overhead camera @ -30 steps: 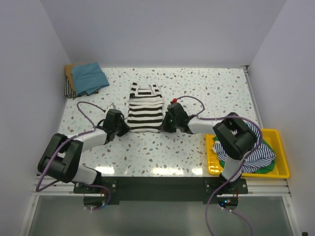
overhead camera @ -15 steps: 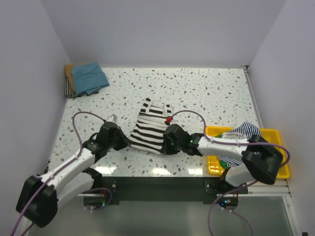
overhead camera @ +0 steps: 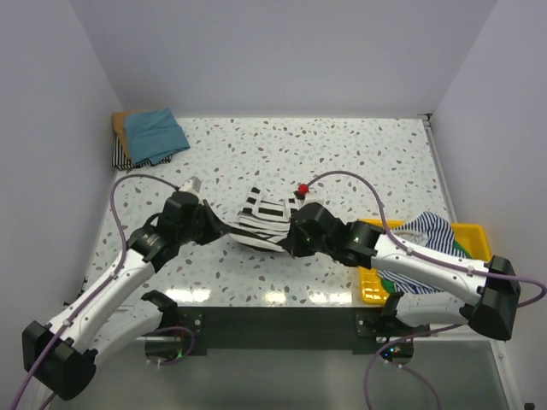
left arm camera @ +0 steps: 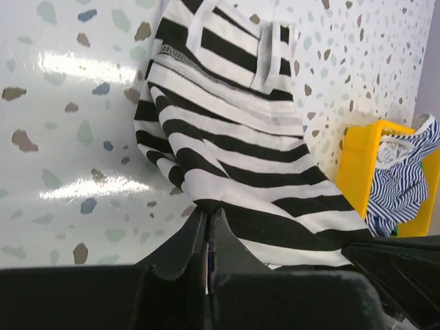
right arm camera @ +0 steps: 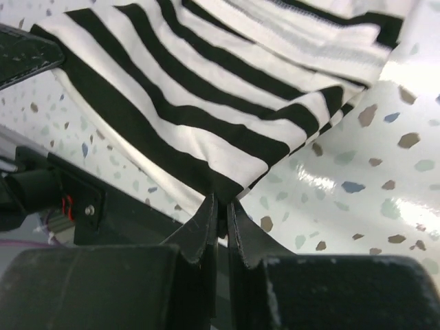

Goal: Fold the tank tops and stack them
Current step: Fold the tank top

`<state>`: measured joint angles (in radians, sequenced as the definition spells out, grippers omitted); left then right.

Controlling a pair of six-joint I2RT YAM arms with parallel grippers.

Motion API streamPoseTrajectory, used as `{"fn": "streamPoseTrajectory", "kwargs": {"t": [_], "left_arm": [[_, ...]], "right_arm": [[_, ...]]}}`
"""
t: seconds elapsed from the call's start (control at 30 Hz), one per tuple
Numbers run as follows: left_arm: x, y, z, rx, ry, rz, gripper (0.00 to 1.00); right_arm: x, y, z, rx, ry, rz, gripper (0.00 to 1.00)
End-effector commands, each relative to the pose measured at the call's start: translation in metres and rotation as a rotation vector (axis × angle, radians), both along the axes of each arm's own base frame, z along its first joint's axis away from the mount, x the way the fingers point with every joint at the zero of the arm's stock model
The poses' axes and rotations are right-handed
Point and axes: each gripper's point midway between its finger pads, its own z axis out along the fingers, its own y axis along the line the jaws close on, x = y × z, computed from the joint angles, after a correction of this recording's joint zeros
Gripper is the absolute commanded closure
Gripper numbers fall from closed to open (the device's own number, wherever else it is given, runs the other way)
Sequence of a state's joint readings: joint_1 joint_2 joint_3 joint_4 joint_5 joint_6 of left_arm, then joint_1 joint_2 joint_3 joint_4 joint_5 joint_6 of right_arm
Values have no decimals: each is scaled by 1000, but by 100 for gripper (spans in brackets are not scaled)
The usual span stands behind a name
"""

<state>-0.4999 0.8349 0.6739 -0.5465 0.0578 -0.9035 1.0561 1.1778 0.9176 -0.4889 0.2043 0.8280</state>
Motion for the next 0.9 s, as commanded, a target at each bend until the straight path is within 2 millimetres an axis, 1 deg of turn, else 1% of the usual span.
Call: {"fn": "streamPoseTrajectory", "kwargs": {"t": [0.0,0.03,0.07,0.1,0.13,0.17,0.2,0.23,0.27,0.3,0.33,0.37,0.4,0.43,0.47,0.5,0.53,0.57,0.6,0.63,0.67,0.7,0.73,0.77,0.8,0.83,0.87], "left_arm": [[45,-10,43,-4,-151,23,100],[53,-13,47,-5,-163,25,100],[62,-15,52,-8,-177,31,100],[77,-22,57,-18,-194,32,100],[87,-24,58,-22,-202,40,100],[101,-29,54,-18,-190,47,100],[113,-33,58,-33,-211,53,100],[122,-35,56,-36,-211,61,100],[130,-39,54,-41,-210,63,100],[148,-45,53,-41,-214,65,100],[158,-45,52,-37,-217,74,100],[169,-46,51,-31,-224,81,100],[188,-52,51,-32,-233,84,100],[200,-50,49,-28,-230,93,100],[214,-54,29,-14,-193,88,100],[233,-59,47,-36,-241,89,100],[247,-57,44,-33,-242,102,100],[267,-63,37,-33,-241,101,100],[280,-65,36,-40,-255,99,100],[291,-62,28,-33,-243,108,100],[298,-65,22,-38,-234,103,100],[311,-69,8,-39,-219,99,100],[315,-69,1,-43,-212,96,100],[316,-72,-8,-44,-195,88,100],[319,-73,-25,-36,-167,87,100],[319,-74,-35,-35,-149,86,100],[321,-78,-37,-54,-156,80,100]], "right_arm": [[25,-19,-1,-121,-14,-69,100],[39,-21,2,-97,-11,-87,100],[45,-21,2,-81,-4,-93,100],[54,-22,4,-68,-3,-104,100],[67,-29,1,-80,2,-134,100],[77,-29,6,-77,-11,-148,100],[84,-32,6,-83,-14,-160,100],[99,-39,-1,-101,-4,-186,100],[108,-40,0,-90,-2,-196,100],[120,-41,4,-76,-12,-208,100],[136,-51,1,-82,-7,-238,100],[146,-53,-11,-102,18,-246,100],[159,-50,-8,-88,19,-248,100],[175,-60,-12,-90,26,-276,100],[191,-59,-23,-93,50,-284,100],[204,-66,-27,-69,79,-299,100],[215,-69,-31,-62,82,-314,100],[234,-69,-42,-63,87,-334,100],[247,-74,-45,-38,106,-344,100],[257,-75,-52,-40,119,-347,100],[263,-77,-58,-56,137,-354,100],[280,-76,-69,-68,146,-359,100],[285,-74,-74,-73,158,-354,100],[284,-74,-80,-91,186,-350,100],[292,-71,-87,-92,191,-347,100],[294,-69,-91,-86,192,-344,100],[296,-67,-98,-82,200,-344,100]]}}
